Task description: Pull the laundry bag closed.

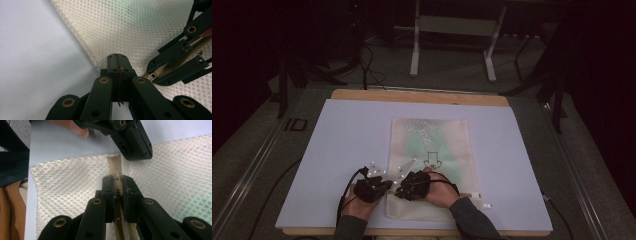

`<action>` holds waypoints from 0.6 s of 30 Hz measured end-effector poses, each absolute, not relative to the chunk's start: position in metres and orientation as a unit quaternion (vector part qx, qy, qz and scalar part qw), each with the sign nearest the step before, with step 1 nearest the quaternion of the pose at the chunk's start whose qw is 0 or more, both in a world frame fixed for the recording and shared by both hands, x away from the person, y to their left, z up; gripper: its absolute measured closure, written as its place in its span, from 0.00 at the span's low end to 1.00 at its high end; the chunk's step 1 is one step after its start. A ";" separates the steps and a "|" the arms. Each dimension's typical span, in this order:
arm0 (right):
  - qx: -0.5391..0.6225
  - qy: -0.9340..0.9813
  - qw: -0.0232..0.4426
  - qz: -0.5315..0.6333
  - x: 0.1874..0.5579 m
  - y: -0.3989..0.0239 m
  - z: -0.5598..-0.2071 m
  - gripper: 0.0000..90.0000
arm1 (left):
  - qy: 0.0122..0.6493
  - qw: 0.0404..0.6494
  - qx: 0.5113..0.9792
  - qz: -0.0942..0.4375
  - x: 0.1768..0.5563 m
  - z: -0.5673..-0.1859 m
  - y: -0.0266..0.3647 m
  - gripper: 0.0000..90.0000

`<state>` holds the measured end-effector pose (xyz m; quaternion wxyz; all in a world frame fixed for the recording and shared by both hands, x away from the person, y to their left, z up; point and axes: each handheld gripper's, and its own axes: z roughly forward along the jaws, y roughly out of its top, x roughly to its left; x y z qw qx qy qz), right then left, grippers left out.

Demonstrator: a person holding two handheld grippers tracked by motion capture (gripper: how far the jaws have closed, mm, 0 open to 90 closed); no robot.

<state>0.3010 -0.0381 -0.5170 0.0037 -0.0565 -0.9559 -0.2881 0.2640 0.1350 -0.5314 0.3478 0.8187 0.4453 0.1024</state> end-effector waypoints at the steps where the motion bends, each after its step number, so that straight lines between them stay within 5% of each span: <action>1: -0.056 -0.956 0.001 -0.287 0.300 -0.038 -0.517 0.91 | 0.446 0.348 0.818 0.103 0.264 -0.532 0.135 1.00; 18: -0.036 -0.964 -0.028 -0.264 0.293 -0.041 -0.513 0.91 | 0.447 0.352 0.816 0.099 0.264 -0.532 0.136 1.00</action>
